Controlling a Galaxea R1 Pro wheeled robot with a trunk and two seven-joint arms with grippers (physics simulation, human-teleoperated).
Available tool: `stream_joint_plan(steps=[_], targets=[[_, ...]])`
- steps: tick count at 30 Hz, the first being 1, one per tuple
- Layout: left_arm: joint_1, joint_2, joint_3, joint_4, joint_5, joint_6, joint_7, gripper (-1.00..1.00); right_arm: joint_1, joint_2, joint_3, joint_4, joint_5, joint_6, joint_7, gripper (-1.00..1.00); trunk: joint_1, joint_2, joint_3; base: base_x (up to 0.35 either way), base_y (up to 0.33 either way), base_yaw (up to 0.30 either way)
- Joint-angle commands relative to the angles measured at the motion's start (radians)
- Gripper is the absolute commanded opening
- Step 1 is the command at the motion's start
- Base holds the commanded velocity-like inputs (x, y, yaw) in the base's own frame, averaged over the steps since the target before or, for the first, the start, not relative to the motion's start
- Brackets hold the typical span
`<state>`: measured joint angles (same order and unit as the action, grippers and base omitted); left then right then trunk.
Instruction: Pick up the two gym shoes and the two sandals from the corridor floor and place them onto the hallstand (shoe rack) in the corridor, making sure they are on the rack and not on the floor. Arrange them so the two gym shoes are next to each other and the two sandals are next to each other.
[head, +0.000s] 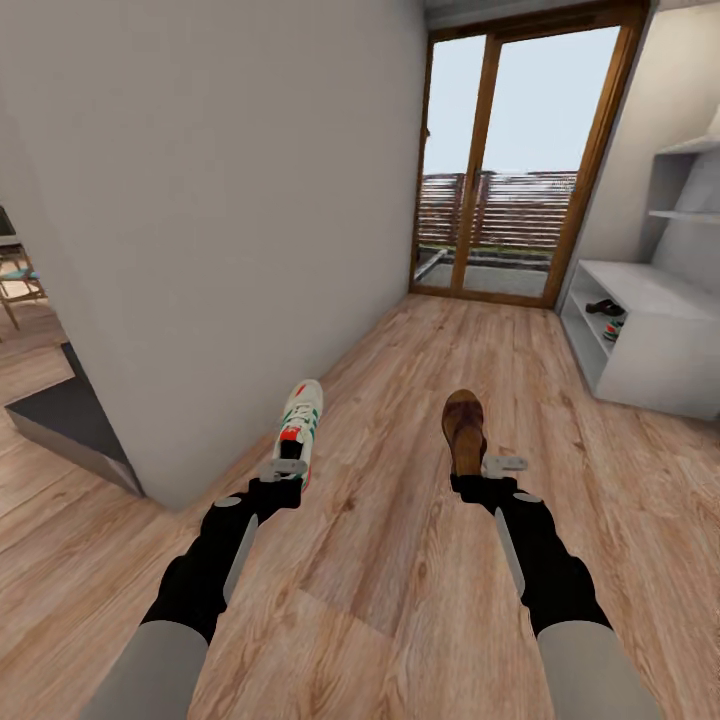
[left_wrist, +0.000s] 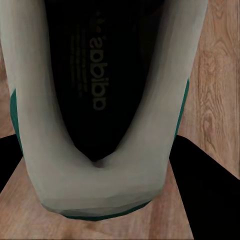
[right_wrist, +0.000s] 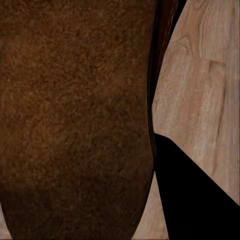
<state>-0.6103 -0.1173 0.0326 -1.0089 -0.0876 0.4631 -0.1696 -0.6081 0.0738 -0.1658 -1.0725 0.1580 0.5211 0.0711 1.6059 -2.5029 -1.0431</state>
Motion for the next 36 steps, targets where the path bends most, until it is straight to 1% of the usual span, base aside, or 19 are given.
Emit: stream_joint_plan(steps=[1,22,27,36], targets=[[0.0,-0.001,0.003,-0.002,-0.009,0.005,-0.007,-1.0,-0.001,0.001,-0.003,-0.001,0.008,0.005,0.006,-1.0,0.0,0.0,-0.001,0.344,0.0,-0.29],[0.0,-0.001,0.003,-0.002,-0.009,0.005,-0.007,-1.0,-0.001,0.001,-0.003,-0.001,0.008,0.005,0.006,-1.0,0.0,0.0,-0.001,0.344,0.0,-0.291],[0.0,-0.002,0.003,-0.002,-0.009,0.005,-0.008,-1.0,-0.001,0.001,-0.003,-0.001,0.008,0.005,0.006,-1.0,0.0,0.0,-0.001,0.344,0.069,-0.104],[0.0,-0.001,0.003,-0.002,-0.009,0.005,-0.008,-1.0,-0.001,0.001,-0.004,-0.001,0.008,0.005,0.005,-1.0,0.0,0.0,-0.001,0.344,0.138,-0.008]])
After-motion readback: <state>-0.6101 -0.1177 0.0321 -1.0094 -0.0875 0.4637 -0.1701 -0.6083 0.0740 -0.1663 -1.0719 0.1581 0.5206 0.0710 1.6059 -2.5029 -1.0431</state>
